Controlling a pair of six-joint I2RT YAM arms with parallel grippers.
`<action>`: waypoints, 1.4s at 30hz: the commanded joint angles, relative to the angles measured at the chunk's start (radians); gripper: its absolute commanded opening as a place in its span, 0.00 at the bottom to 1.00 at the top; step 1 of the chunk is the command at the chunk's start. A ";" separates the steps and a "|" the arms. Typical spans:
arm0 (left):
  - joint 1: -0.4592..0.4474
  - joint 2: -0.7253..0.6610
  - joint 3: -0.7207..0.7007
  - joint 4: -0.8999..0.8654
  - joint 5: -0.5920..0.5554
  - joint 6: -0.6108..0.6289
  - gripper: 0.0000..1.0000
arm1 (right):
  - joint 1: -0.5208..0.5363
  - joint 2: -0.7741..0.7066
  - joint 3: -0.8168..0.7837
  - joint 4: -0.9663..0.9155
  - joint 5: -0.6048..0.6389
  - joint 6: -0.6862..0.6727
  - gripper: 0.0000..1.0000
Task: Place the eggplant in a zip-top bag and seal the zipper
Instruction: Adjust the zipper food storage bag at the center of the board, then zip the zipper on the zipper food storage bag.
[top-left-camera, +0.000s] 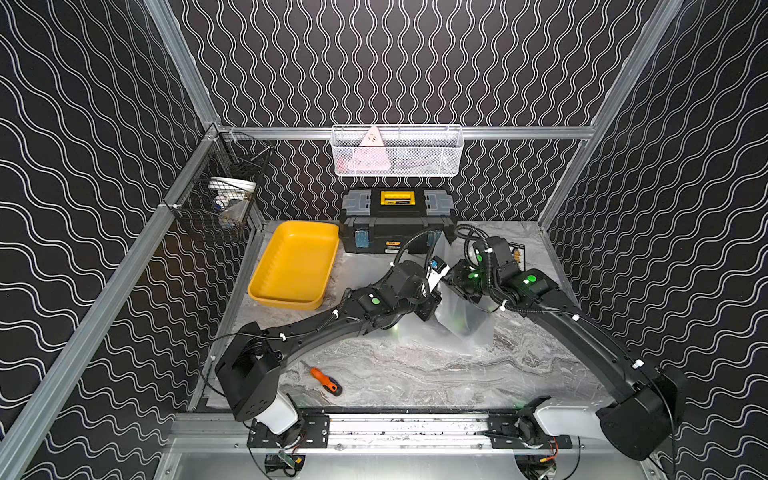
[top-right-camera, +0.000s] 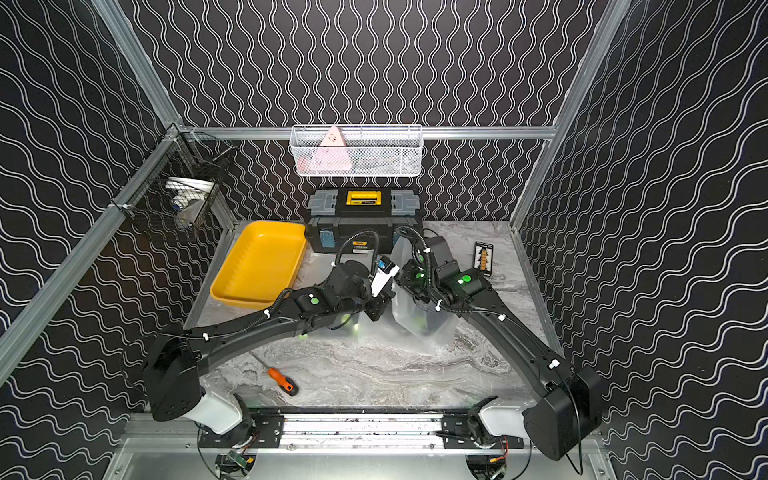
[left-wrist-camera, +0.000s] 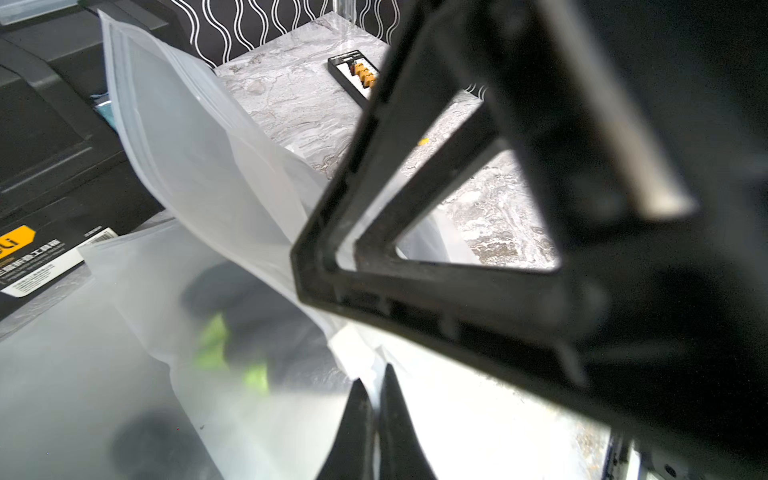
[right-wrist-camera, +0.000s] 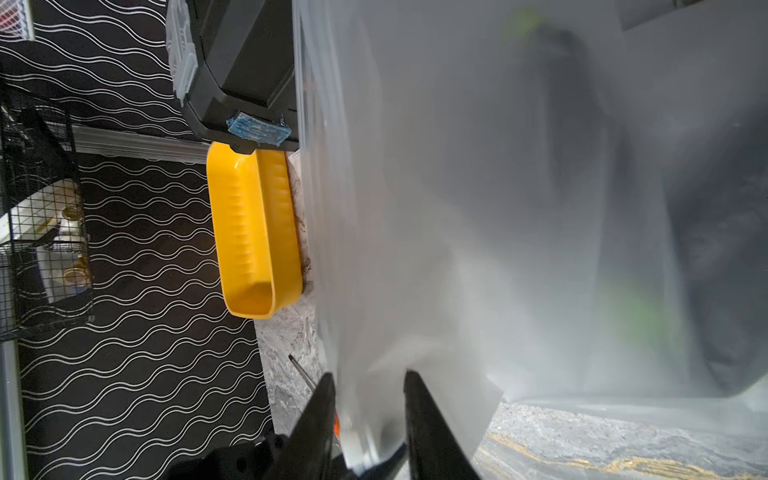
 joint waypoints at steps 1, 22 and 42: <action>-0.001 -0.006 0.004 0.003 0.043 0.031 0.00 | -0.013 0.012 0.001 0.044 0.041 -0.026 0.28; -0.002 -0.069 -0.107 0.082 -0.108 -0.111 0.22 | -0.114 0.006 -0.072 0.129 -0.014 0.071 0.00; -0.010 -0.067 -0.184 0.286 -0.059 -0.140 0.24 | -0.114 0.024 -0.062 0.133 -0.028 0.095 0.00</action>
